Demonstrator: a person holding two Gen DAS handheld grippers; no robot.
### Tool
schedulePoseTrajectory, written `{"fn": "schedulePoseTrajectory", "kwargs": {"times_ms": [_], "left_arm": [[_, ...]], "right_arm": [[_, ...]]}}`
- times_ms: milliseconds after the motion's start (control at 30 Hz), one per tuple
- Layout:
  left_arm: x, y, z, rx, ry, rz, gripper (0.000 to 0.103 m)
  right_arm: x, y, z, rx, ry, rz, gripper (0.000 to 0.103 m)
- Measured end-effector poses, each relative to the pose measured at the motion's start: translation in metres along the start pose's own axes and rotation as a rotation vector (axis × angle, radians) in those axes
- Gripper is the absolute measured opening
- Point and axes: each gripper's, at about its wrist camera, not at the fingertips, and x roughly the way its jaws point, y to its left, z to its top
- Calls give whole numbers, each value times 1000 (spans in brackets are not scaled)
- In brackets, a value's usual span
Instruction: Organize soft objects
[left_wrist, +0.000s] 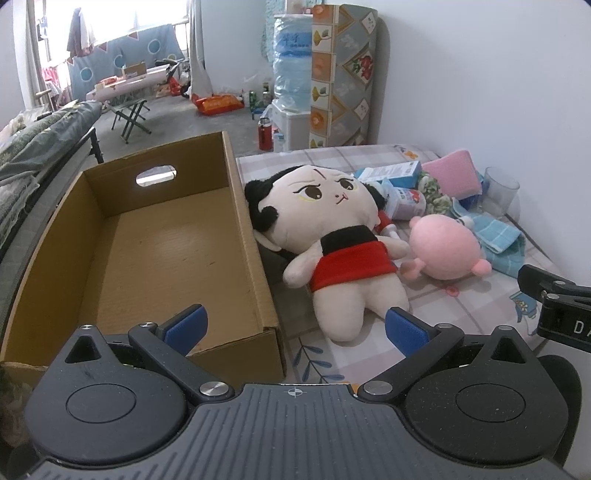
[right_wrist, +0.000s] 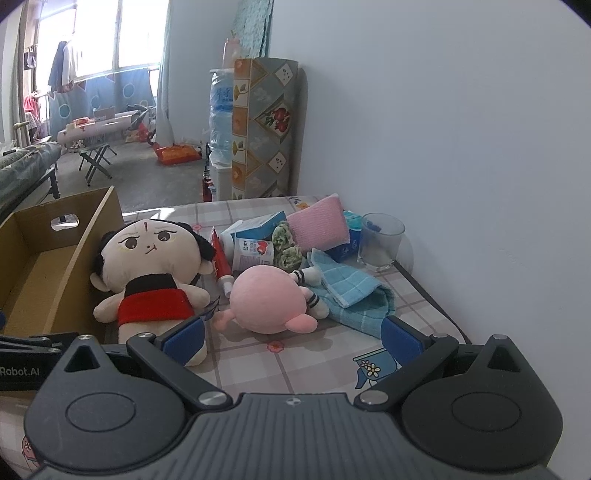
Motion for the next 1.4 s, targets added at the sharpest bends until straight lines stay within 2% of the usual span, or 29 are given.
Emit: {"fn": "schedulePoseTrajectory", "kwargs": {"times_ms": [1400], "left_arm": [[5, 4, -1, -7, 4, 23, 103]], "right_arm": [[0, 3, 4, -13, -5, -5, 56]]}}
